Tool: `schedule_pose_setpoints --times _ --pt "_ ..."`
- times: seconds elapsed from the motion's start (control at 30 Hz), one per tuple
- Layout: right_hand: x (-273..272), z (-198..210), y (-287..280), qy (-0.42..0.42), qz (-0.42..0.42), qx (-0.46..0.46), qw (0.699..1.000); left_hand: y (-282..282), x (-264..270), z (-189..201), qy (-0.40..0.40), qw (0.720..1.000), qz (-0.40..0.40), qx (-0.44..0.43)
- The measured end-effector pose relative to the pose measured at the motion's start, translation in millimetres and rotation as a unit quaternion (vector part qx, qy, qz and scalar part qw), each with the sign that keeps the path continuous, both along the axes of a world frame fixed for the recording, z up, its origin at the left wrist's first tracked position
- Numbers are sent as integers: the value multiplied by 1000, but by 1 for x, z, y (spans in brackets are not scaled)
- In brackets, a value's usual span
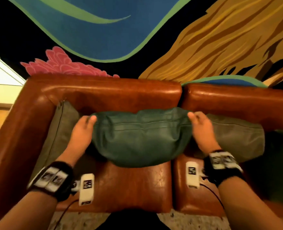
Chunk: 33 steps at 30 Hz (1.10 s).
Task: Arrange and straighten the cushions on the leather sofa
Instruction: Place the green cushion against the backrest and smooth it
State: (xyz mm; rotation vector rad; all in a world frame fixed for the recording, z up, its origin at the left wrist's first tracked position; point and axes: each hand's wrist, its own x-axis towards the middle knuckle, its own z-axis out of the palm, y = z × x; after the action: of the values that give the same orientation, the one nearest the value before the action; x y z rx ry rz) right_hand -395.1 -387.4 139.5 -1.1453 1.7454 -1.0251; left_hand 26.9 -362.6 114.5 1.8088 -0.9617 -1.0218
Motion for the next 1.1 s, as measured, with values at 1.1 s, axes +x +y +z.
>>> schedule_pose_setpoints --times 1.1 --pt "74 -182 12 510 147 55 845 2 13 -125 203 962 85 161"
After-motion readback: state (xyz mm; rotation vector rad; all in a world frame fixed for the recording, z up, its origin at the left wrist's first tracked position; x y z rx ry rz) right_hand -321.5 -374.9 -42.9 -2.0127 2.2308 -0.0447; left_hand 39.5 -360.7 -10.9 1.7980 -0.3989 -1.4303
